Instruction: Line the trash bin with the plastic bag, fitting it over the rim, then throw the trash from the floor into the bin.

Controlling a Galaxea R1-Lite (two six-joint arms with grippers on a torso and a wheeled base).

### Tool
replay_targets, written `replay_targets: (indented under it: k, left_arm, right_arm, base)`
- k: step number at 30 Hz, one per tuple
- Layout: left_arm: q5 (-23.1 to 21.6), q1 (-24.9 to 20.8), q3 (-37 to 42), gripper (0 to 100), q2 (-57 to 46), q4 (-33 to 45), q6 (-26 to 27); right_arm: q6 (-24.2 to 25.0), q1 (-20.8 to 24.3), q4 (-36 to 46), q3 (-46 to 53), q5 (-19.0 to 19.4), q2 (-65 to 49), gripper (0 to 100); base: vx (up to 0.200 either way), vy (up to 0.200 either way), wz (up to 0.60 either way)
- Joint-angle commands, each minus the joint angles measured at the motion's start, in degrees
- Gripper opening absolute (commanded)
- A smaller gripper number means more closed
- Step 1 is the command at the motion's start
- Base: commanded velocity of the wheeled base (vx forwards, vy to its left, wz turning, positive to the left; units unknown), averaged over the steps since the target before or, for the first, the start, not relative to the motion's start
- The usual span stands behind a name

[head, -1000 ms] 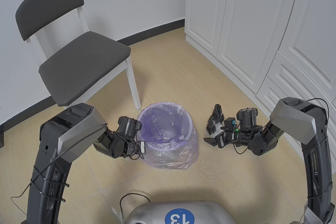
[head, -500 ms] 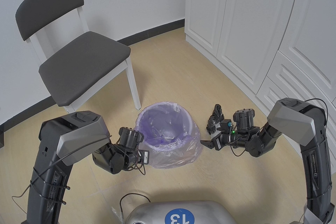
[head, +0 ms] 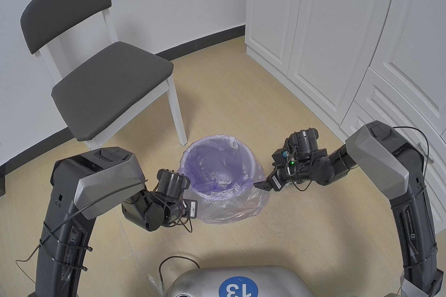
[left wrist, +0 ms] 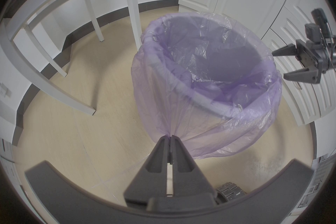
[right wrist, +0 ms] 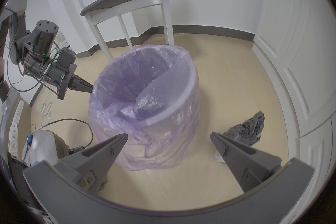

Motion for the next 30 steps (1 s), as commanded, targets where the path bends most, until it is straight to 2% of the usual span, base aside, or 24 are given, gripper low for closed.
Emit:
replay_targets:
  k: [1,2,4,8,17,22,26,30]
  left_arm:
    - [0.1,0.2,0.1,0,0.0,-0.1,0.0]
    - [0.1,0.2,0.1,0,0.0,-0.1,0.0]
    - [0.1,0.4,0.1,0,0.0,-0.1,0.0]
    - [0.1,0.5,0.2,0,0.0,-0.1,0.1]
    - [0.1,1.9,-0.7,0,0.1,-0.2,0.5]
    - [-0.3,3.3,-2.2,0,0.7,0.3,4.7]
    - [-0.6,3.3,-2.4,0,0.6,0.9,6.0]
    - [-1.1,3.3,0.6,0,-0.4,0.9,8.8]
  right_arm:
    - [-4.8,0.1,11.0,-11.1,0.4,4.9,100]
    - [-6.5,-0.1,13.9,-13.0,0.4,5.4,0]
    - [-8.4,-0.4,18.5,-16.7,0.5,6.4,0]
    - [-8.8,-0.5,24.8,-22.3,0.6,8.1,0]
    - [-9.9,-1.5,24.3,-22.3,0.7,9.5,0]
    - [-10.9,-1.7,24.4,-22.3,0.5,10.1,0]
    - [-11.6,-1.7,24.0,-22.3,0.1,11.5,0]
    - [-12.1,-1.4,24.5,-22.3,0.1,12.1,0]
  base:
    - [0.0,0.0,0.0]
    - [0.0,0.0,0.0]
    - [0.0,0.0,0.0]
    - [0.0,0.0,0.0]
    - [0.0,0.0,0.0]
    - [0.0,0.0,0.0]
    - [0.0,0.0,0.0]
    - [0.0,0.0,0.0]
